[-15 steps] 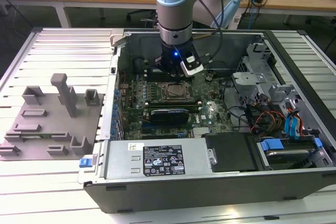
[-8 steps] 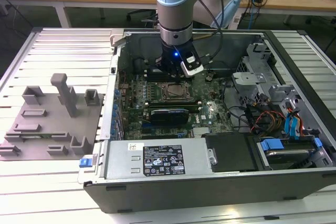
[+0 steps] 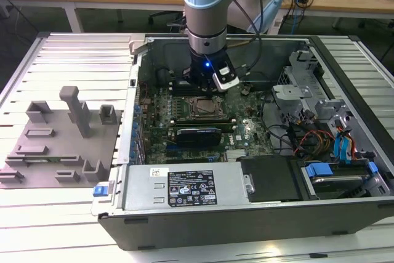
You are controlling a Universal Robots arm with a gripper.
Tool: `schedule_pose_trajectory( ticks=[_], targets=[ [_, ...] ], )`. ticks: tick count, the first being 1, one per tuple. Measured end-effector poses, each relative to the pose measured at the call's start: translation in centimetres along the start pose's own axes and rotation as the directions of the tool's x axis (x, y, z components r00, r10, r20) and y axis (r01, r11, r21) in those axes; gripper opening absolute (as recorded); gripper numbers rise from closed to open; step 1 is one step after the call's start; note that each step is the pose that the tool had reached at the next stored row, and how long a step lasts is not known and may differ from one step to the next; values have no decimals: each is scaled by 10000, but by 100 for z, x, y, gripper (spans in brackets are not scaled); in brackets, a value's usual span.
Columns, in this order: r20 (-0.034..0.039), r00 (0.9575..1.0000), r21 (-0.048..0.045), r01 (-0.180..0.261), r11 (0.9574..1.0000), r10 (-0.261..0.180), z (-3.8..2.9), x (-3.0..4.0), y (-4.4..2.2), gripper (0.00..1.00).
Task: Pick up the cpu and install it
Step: 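Install the first cpu locking lever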
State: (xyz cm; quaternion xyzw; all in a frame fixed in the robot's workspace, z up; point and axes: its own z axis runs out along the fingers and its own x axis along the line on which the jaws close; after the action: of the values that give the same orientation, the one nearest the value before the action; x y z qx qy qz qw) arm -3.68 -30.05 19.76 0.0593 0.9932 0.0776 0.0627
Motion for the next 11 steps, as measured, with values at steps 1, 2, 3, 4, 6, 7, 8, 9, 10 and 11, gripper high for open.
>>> schedule_pose_trajectory(
  ticks=[1, 2, 3, 4, 6, 7, 8, 9, 10, 11],
  targets=[
    [-5, 10000, 2, 0, 10000, 0, -10, 0, 1, 11],
    [-8, 10000, 9, -2, 10000, 2, -27, 0, 1, 11],
    [-7, 10000, 10, -3, 10000, 3, -33, -1, 2, 11],
    [-7, 10000, 10, -3, 10000, 3, -36, -2, 3, 11],
    [-8, 10000, 11, -3, 10000, 3, -48, -2, 5, 11],
    [-8, 10000, 10, -3, 10000, 3, -64, -4, 7, 11],
    [-8, 10000, 11, -3, 10000, 3, -76, -6, 9, 11],
    [-8, 10000, 12, -4, 10000, 4, -89, -7, 11, 11],
    [-8, 10000, 11, -4, 10000, 4, -101, -9, 13, 11],
    [-8, 10000, 12, -4, 10000, 4, -109, -9, 15, 11]
  ],
)
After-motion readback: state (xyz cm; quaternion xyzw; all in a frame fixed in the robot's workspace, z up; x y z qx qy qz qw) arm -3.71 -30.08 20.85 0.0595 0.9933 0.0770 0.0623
